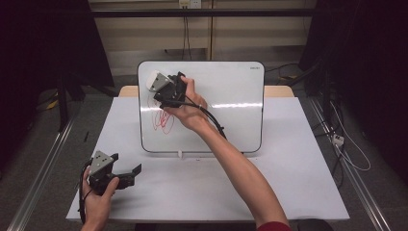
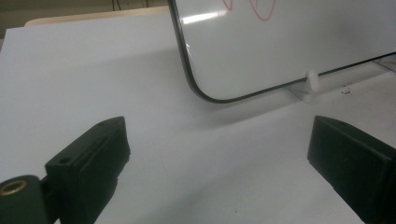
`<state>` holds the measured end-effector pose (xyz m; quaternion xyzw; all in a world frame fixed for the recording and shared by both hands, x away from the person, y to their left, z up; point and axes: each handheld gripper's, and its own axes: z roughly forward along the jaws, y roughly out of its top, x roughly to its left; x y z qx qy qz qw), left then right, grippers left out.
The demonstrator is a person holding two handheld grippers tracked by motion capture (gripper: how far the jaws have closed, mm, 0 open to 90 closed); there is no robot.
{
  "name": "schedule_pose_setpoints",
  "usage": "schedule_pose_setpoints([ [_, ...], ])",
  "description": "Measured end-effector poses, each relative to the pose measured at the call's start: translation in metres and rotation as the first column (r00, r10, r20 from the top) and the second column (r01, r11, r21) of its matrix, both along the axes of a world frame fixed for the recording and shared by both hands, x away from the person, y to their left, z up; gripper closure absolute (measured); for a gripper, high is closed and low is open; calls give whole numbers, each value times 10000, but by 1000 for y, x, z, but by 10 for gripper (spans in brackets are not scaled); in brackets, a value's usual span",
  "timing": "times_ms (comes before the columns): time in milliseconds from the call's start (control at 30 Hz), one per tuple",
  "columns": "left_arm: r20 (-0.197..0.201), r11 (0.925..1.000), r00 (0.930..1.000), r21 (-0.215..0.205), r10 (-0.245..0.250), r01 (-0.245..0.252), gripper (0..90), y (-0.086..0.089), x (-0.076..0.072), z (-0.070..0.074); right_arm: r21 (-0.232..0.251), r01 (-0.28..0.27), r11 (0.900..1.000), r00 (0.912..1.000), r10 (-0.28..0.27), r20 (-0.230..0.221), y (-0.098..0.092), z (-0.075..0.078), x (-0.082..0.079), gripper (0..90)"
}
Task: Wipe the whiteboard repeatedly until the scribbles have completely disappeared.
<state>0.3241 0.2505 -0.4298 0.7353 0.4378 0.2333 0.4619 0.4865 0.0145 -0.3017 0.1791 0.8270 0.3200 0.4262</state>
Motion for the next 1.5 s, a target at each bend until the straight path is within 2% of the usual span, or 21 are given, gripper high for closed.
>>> schedule_pose_setpoints([
  [133, 2, 10000, 10000, 36, -28, 28, 55, 1, 0, 0, 48, 111, 9999, 9999, -111, -40, -1, 2, 2, 312],
  [367, -6, 10000, 10000, 29, -49, 49, 55, -1, 0, 0, -46, 191, 9998, 9996, -191, 189, 3, 0, -3, 312],
  [667, -12, 10000, 10000, 44, -63, 63, 55, -1, 1, 0, -272, -54, 9996, 10000, 55, 43, 7, -12, -9, 312],
  [733, 6, 10000, 10000, 0, -94, 94, 55, -2, 1, 0, -442, -171, 9989, 9998, 176, 98, 9, -15, -11, 312],
  [767, 12, 10000, 10000, 5, -94, 94, 55, -2, 1, 0, -364, -148, 9992, 9999, 148, 1, 11, -17, -14, 312],
  [833, 8, 10000, 10000, 13, -37, 37, 55, -2, 1, 0, -558, -307, 9980, 9995, 309, 18, 13, -23, -17, 312],
  [1067, -32, 9999, 9999, 117, -96, 96, 55, -3, 1, 0, -506, -434, 9978, 9991, 432, -57, 19, -33, -25, 312],
  [1233, -55, 9998, 9999, 133, -122, 123, 55, -4, 1, -1, -860, -720, 9937, 9974, 710, -141, 22, -43, -33, 311],
  [1500, -82, 9999, 9999, 87, -108, 109, 55, -4, 2, -2, -769, -805, 9938, 9966, 792, -207, 19, -41, -33, 312],
])
